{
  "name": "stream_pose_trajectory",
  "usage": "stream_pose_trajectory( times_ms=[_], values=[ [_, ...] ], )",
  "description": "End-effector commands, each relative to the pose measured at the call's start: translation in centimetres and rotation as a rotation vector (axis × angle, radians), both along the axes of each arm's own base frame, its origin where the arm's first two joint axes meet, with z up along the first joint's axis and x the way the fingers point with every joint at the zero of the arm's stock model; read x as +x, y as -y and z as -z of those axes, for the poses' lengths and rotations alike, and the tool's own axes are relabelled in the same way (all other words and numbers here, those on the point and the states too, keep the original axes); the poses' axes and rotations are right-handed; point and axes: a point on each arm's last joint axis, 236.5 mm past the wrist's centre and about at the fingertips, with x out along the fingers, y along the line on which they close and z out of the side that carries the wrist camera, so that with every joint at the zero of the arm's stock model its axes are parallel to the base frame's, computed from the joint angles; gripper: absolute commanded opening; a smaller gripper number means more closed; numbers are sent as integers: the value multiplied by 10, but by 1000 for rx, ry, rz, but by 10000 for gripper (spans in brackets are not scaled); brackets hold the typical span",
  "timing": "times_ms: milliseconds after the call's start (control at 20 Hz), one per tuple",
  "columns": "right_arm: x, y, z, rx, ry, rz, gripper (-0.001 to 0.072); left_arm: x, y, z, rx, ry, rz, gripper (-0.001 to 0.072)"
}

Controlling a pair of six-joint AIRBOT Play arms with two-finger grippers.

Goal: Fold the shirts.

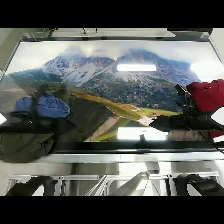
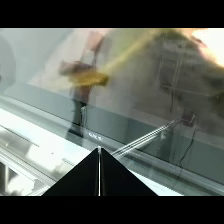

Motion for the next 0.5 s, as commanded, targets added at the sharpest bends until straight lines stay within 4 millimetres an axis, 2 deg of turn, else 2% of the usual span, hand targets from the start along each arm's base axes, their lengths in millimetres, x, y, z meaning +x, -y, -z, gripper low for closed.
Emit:
stream_pose_trajectory(
  times_ms=[0,50,100,200,300,400,450],
  values=[
    [0,0,0,0,-2,-1,16,40,-69,-27,176,92,-197,386],
    [0,0,0,0,-1,-1,16,54,-99,-41,234,145,-270,620],
    [0,0,0,0,-1,-1,16,66,-135,-56,301,190,-362,716],
    [0,0,0,0,-2,-1,16,77,-208,-70,425,206,-530,717],
    [0,0,0,0,-2,-1,16,77,-271,-64,485,138,-672,717],
    [0,0,0,0,-1,-1,16,75,-314,-40,478,40,-766,716],
    [0,0,0,0,-2,-1,16,77,-326,-24,472,-4,-782,716]
  ],
)
